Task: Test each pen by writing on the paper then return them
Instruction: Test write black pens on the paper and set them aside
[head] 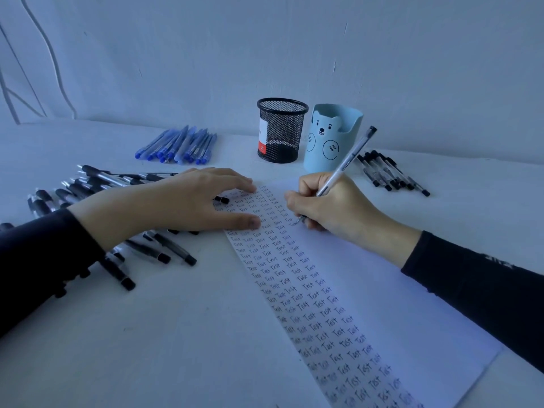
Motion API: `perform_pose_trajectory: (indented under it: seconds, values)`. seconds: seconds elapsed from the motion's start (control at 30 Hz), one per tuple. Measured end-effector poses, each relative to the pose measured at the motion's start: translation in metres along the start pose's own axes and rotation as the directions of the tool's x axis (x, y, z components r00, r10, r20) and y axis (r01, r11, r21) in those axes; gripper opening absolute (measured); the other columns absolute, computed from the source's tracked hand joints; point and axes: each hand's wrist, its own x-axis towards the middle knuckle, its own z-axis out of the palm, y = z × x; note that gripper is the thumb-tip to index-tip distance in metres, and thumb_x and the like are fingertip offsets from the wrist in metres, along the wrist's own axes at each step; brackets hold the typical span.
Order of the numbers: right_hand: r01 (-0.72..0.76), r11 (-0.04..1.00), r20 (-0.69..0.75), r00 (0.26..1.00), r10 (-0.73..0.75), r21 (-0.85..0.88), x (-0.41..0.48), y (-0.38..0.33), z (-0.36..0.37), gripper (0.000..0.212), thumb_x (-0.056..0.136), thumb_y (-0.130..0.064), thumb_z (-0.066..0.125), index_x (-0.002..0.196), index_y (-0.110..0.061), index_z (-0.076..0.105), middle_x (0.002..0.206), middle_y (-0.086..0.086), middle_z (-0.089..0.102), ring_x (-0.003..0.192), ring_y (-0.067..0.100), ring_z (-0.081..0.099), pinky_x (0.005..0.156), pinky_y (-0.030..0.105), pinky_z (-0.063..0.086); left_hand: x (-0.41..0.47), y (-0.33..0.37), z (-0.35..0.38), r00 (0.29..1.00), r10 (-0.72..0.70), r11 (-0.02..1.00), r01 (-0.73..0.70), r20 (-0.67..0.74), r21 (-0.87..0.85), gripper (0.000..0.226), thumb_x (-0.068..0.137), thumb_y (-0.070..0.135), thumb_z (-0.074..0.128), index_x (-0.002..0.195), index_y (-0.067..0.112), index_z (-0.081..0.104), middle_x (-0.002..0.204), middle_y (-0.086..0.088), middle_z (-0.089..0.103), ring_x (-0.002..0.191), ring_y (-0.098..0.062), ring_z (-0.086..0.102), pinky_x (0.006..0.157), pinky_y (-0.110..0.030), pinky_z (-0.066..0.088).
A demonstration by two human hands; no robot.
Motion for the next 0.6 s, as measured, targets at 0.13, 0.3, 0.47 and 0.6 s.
perform_pose_trajectory:
  seconds: [0.13, 0.3, 0.47, 0.6]
  values:
    - [0.006, 1.0, 0.008, 1.0, -0.006, -0.008, -0.0005, 0.0008, 0.0009, 0.044, 0.088, -0.014, 0.068, 0.052, -0.015, 0.043, 0.047, 0.006, 0.051, 0.045, 0.016, 0.046, 0.043, 0.019, 0.039, 0.0001, -0.0002, 0.0002, 1.0, -0.002, 1.0, 0.002, -0.004, -0.001, 0.077, 0.07, 0.079, 0.05, 0.138, 0.043, 0.044, 0.145, 0.028, 0.036, 0.13, 0.003, 0.036, 0.106, -0.021, 0.024]
    - [0.016, 1.0, 0.03, 0.999, -0.016, 0.003, -0.001, 0.0009, 0.0022, 0.043, 0.088, -0.012, 0.068, 0.053, -0.013, 0.045, 0.045, 0.003, 0.05, 0.043, 0.012, 0.048, 0.046, 0.019, 0.043, 0.0004, -0.0014, 0.0009, 1.0, 0.009, 1.0, -0.009, -0.004, 0.002, 0.081, 0.069, 0.087, 0.045, 0.137, 0.044, 0.044, 0.145, 0.028, 0.037, 0.128, 0.005, 0.035, 0.105, -0.022, 0.024]
    - [0.038, 0.999, 0.027, 0.999, -0.037, -0.02, -0.0007, 0.0009, 0.0033, 0.042, 0.087, -0.01, 0.068, 0.053, -0.011, 0.044, 0.044, 0.002, 0.048, 0.04, 0.01, 0.047, 0.045, 0.018, 0.041, 0.0004, -0.0005, 0.0004, 1.0, 0.004, 1.0, -0.004, 0.0, 0.004, 0.077, 0.07, 0.08, 0.049, 0.138, 0.043, 0.044, 0.145, 0.028, 0.036, 0.131, 0.001, 0.036, 0.107, -0.023, 0.024]
    - [0.02, 1.0, 0.026, 0.999, -0.02, 0.003, -0.0002, 0.0014, 0.0028, 0.042, 0.087, -0.011, 0.069, 0.053, -0.012, 0.045, 0.045, 0.003, 0.05, 0.042, 0.011, 0.049, 0.046, 0.019, 0.044, 0.0, -0.0009, 0.0002, 1.0, 0.004, 1.0, -0.004, 0.003, 0.001, 0.075, 0.072, 0.079, 0.05, 0.138, 0.043, 0.044, 0.146, 0.028, 0.036, 0.131, 0.002, 0.036, 0.106, -0.022, 0.023]
